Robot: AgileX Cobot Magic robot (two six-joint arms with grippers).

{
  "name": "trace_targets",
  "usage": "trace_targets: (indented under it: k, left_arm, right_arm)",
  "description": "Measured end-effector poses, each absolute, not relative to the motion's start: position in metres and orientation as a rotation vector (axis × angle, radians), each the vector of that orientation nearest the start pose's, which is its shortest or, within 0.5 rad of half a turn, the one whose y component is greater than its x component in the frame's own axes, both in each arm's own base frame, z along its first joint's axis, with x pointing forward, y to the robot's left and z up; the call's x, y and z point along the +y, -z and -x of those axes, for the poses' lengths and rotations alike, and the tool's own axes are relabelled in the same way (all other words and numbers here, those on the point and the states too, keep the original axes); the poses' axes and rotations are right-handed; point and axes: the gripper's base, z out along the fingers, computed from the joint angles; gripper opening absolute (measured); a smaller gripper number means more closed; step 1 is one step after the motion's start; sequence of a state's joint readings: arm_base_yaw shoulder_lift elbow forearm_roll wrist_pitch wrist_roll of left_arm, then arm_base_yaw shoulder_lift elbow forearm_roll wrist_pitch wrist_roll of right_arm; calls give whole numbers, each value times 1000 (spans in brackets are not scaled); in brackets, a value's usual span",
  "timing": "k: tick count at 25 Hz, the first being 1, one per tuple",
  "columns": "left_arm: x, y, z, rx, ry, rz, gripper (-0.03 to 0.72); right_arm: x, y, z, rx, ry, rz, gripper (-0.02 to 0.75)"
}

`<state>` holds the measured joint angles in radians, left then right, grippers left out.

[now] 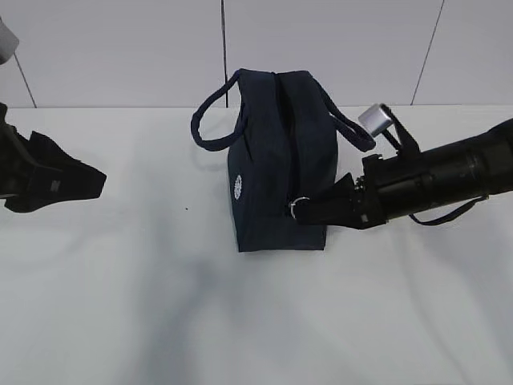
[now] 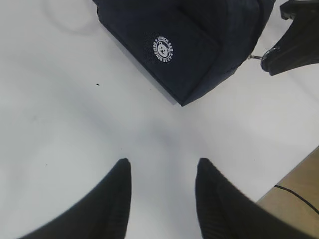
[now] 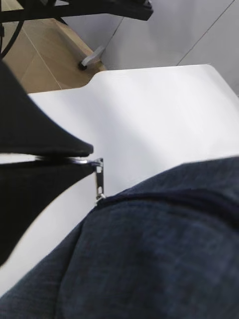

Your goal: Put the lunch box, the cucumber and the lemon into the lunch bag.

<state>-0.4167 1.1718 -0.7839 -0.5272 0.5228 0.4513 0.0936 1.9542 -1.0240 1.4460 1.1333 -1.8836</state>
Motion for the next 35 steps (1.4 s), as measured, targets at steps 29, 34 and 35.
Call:
trace_targets:
  k: [29, 34, 35]
  left_arm:
    - [-121, -285, -204, 2280, 587, -603, 308]
    - [-133, -279, -212, 2244, 717, -614, 316]
    - [-137, -275, -214, 2243, 736, -632, 323]
  right_arm:
    - [113, -258, -369, 1841, -891, 911, 0]
    - [115, -259, -372, 1825, -860, 884, 0]
    - [115, -260, -372, 1812, -864, 869, 0]
